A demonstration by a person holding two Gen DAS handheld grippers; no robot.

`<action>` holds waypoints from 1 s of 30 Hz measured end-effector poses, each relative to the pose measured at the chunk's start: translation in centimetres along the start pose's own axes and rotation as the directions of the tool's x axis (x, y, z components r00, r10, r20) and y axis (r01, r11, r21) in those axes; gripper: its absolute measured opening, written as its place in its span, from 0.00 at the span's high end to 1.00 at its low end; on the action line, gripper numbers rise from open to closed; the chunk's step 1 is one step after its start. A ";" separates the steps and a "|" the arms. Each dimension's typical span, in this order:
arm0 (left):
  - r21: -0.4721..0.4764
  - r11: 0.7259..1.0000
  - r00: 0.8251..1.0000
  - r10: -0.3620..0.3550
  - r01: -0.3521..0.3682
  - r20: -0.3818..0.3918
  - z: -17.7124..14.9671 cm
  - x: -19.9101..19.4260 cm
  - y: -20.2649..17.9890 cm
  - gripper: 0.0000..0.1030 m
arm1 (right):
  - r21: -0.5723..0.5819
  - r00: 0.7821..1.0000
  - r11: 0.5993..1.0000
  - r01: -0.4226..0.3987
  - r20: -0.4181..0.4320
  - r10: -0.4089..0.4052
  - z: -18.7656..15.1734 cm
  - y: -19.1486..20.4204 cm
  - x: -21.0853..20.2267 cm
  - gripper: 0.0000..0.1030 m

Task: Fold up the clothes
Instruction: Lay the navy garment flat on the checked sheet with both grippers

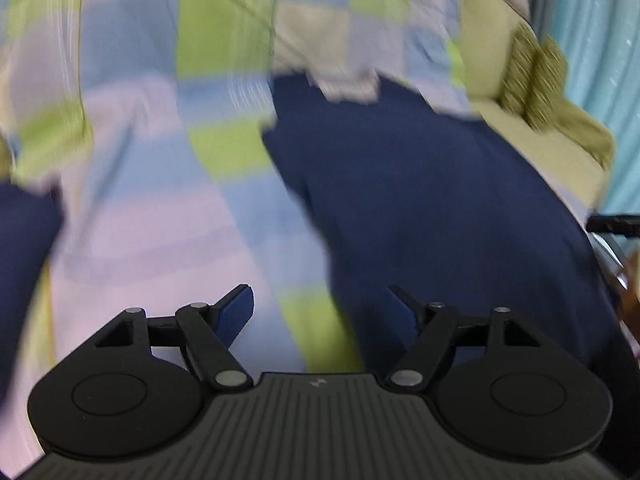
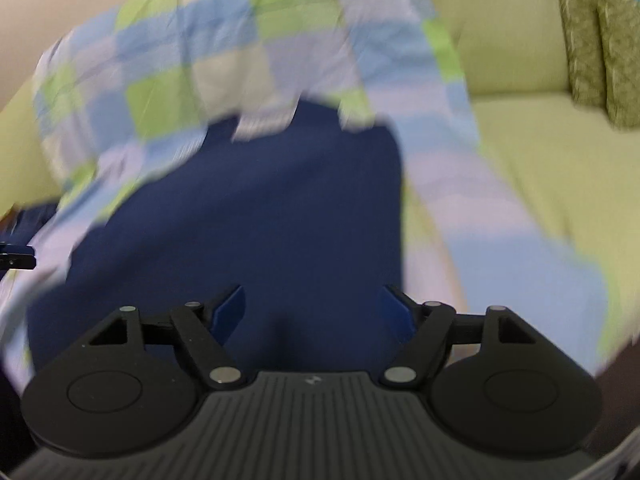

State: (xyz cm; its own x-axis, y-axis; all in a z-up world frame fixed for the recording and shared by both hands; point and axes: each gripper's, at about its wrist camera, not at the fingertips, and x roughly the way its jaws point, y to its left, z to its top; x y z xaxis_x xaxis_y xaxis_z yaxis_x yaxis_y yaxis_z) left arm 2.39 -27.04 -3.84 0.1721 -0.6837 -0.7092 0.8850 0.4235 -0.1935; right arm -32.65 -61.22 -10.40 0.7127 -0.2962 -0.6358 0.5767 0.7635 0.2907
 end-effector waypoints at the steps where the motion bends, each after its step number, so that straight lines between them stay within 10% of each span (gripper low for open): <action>1: -0.014 1.000 1.000 -0.016 0.016 -0.003 -0.9 0.1 -0.2 0.29 | 0.015 1.000 1.000 -0.014 -0.012 0.014 -1.2 0.2 -0.7 0.30; 8: -0.061 0.980 0.982 -0.188 0.188 0.007 -1.6 2.2 -1.7 0.38 | 0.109 1.000 0.994 0.008 -0.016 -0.006 -4.3 -0.7 -3.4 0.30; 13: -0.003 0.976 0.974 -0.220 0.220 -0.052 -0.9 4.0 -3.8 0.85 | 0.219 0.999 0.976 0.003 -0.039 0.006 -5.2 -2.8 -3.4 0.30; 16: -0.010 0.975 0.973 -0.224 0.223 -0.048 -0.9 3.4 -3.9 0.89 | 0.275 0.997 0.961 -0.019 -0.070 0.040 -6.0 -4.0 -2.3 0.31; 17: -0.010 0.974 0.974 -0.224 0.224 -0.042 -0.8 2.9 -3.9 0.90 | 0.300 0.994 0.953 -0.036 -0.089 0.066 -6.3 -4.5 -1.8 0.41; 18: -0.012 0.974 0.973 -0.227 0.227 -0.036 -0.7 2.5 -3.9 0.90 | 0.317 0.991 0.947 -0.043 -0.109 0.082 -6.3 -4.7 -1.5 0.80; 19: -0.012 0.973 0.973 -0.231 0.230 -0.026 -0.6 1.7 -3.9 0.91 | 0.318 0.990 0.947 -0.037 -0.118 0.078 -6.1 -4.7 -1.5 0.99; 30: -0.004 0.996 0.996 -0.087 0.087 0.018 -1.2 -9.3 -2.4 1.00 | 0.376 0.973 0.906 -0.196 -0.041 0.227 -3.1 -1.2 -7.3 0.98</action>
State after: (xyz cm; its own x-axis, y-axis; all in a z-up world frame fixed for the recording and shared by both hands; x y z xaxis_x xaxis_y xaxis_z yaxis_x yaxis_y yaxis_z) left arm -1.83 -21.04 2.41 0.1021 -0.7287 -0.6772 0.8949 0.3646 -0.2574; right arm -39.81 -58.22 -8.32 0.8080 -0.0911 -0.5821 0.5331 0.5339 0.6564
